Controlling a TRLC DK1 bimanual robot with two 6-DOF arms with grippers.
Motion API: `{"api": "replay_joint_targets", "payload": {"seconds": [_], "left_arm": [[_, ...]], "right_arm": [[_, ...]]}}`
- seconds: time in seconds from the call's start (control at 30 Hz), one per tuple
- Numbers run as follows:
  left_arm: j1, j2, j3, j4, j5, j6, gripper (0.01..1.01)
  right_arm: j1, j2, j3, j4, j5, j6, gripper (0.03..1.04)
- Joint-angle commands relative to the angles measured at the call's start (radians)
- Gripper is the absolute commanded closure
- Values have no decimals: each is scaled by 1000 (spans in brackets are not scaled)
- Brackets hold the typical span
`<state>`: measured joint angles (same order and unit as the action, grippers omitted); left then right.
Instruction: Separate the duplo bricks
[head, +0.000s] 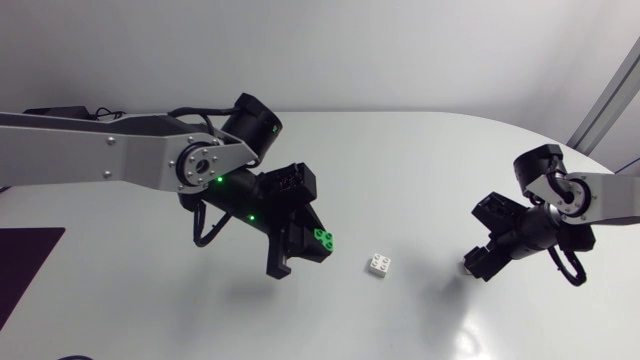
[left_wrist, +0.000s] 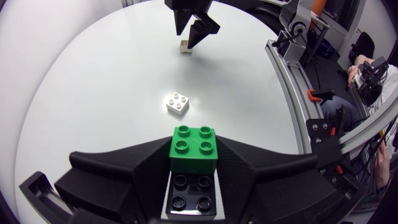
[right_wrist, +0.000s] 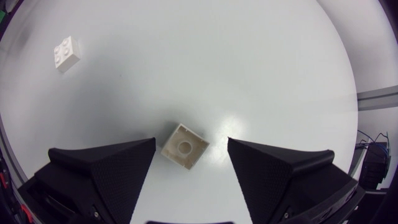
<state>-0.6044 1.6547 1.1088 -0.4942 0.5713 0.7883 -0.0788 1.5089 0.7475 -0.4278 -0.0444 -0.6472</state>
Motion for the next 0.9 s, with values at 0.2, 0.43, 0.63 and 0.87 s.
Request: {"api": "replay_joint_targets", "payload": {"seconds": [0.2,0.43,0.63,0.87], "left_arm": [[-12,-6,-20,11,-1,-21,649],[-23,-4,-17,13,-11,-24,649],[-29,-4,-17,14,-17,-29,649],[-31,-9,-17,14,-21,-35,648]], "right_arm": [[-9,60,-34,-8,3,35,425],[25,63,-16,-5,-8,21,656],[171,47,-5,1,-35,-9,697],[326,66,15,32,-23,-62,697]]}}
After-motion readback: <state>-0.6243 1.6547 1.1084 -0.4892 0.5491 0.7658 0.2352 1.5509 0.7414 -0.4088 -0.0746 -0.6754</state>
